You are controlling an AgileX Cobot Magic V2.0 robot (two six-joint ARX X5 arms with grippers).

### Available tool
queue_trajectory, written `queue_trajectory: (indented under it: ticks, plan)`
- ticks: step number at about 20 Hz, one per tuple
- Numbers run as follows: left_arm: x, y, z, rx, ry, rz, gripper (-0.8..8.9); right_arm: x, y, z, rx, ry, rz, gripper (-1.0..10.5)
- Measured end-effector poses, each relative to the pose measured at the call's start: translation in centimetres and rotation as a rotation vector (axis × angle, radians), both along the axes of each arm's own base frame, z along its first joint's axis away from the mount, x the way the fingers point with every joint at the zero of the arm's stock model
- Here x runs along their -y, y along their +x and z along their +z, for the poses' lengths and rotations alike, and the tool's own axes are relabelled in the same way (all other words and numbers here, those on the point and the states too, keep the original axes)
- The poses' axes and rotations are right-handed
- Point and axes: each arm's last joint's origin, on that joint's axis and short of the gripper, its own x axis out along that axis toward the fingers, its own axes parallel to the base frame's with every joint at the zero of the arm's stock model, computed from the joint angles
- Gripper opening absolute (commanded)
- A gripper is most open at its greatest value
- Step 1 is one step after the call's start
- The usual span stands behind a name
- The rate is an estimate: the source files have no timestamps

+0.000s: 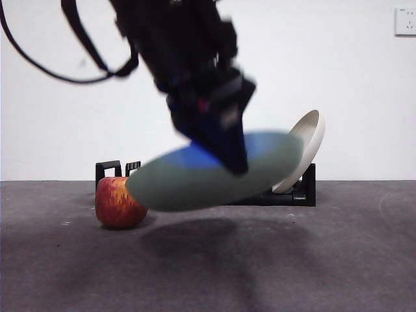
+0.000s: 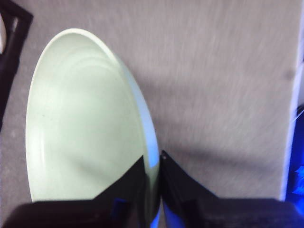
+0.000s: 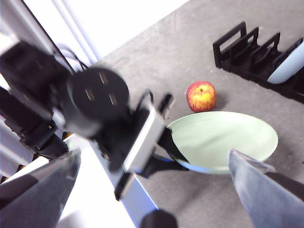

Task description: Take the green plate from the plate rack,put the plate on the table,take the apple from the table,put the apple in the plate

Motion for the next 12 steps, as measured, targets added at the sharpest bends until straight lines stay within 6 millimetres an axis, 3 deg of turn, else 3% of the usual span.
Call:
queue_trajectory:
  ticks: [4,9,12]
  plan:
    - [1.7,-0.6,-3.3,0.016,0.086,-0.069,-0.06,0.0,0.0,0.0,-0.002,0.000,0.000,6.6]
    - [2.8,-0.9,-5.6,0.041,0.155,-0.084,0.01,0.0,0.0,0.0,-0.003,0.000,0.000,6.6]
    - [2.9,-0.8,-5.7,-0.006,0.150,-0.085,0.45,0.0,0.1,0.0,-0.005,0.000,-0.001,6.6]
